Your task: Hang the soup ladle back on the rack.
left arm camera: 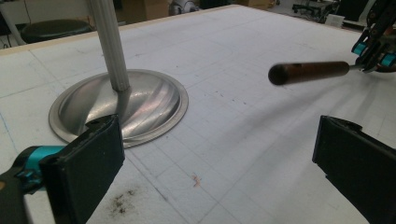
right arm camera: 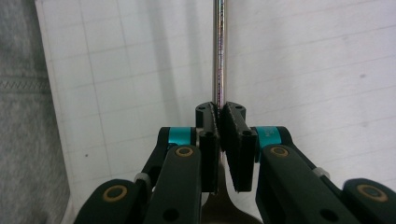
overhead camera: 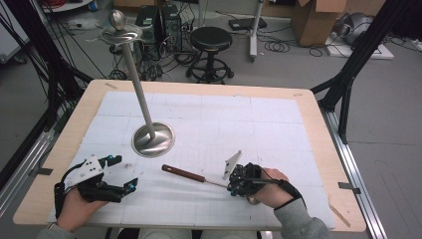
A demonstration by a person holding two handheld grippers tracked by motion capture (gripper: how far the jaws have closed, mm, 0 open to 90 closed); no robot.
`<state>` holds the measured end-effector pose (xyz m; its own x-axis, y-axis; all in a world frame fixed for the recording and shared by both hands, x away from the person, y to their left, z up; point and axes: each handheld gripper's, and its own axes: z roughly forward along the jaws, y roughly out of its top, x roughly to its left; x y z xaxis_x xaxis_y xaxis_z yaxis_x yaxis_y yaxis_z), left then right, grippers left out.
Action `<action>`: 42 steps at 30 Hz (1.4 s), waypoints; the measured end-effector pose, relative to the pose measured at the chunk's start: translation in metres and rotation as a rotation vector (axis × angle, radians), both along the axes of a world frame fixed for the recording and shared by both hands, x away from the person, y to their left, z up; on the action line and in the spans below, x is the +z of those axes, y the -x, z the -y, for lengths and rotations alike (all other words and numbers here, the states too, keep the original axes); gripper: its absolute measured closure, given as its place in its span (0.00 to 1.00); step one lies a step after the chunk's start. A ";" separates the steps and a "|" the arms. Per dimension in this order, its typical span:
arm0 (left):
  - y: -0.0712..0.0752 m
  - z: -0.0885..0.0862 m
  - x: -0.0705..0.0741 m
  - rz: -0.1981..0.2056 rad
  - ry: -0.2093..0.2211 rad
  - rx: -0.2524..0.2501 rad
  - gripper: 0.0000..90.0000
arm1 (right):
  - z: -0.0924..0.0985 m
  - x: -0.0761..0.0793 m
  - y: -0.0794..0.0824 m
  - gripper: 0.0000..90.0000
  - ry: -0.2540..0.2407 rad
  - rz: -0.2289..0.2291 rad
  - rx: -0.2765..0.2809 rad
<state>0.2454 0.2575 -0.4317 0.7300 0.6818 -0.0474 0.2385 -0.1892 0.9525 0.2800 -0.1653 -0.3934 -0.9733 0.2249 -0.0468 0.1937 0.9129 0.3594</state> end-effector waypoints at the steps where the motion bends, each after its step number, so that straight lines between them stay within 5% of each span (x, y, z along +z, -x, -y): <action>1: 0.000 0.000 0.000 0.000 -0.002 -0.002 0.03 | 0.001 0.002 0.000 0.94 -0.011 0.001 -0.005; 15: 0.000 0.000 0.000 0.001 0.003 -0.002 0.03 | 0.017 0.015 -0.006 0.94 -0.199 0.070 -0.063; 20: 0.000 -0.001 0.000 0.002 0.001 0.000 0.03 | 0.027 0.020 -0.010 0.94 -0.346 0.064 -0.072; 26: 0.000 -0.001 0.000 0.002 0.001 -0.001 0.03 | 0.033 0.024 -0.009 0.94 -0.442 0.118 -0.091; 33: 0.000 -0.001 0.001 0.001 0.013 -0.012 0.03 | 0.041 0.023 -0.012 0.94 -0.586 0.082 -0.149; 42: 0.000 -0.002 0.001 0.002 0.013 -0.007 0.03 | 0.048 0.026 -0.009 0.94 -0.704 0.165 -0.197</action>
<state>0.2452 0.2591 -0.4307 0.7350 0.6758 -0.0544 0.2353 -0.1790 0.9553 0.2893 -0.2135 -0.3673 -0.9046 0.4251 0.0310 0.2232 0.4105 0.8841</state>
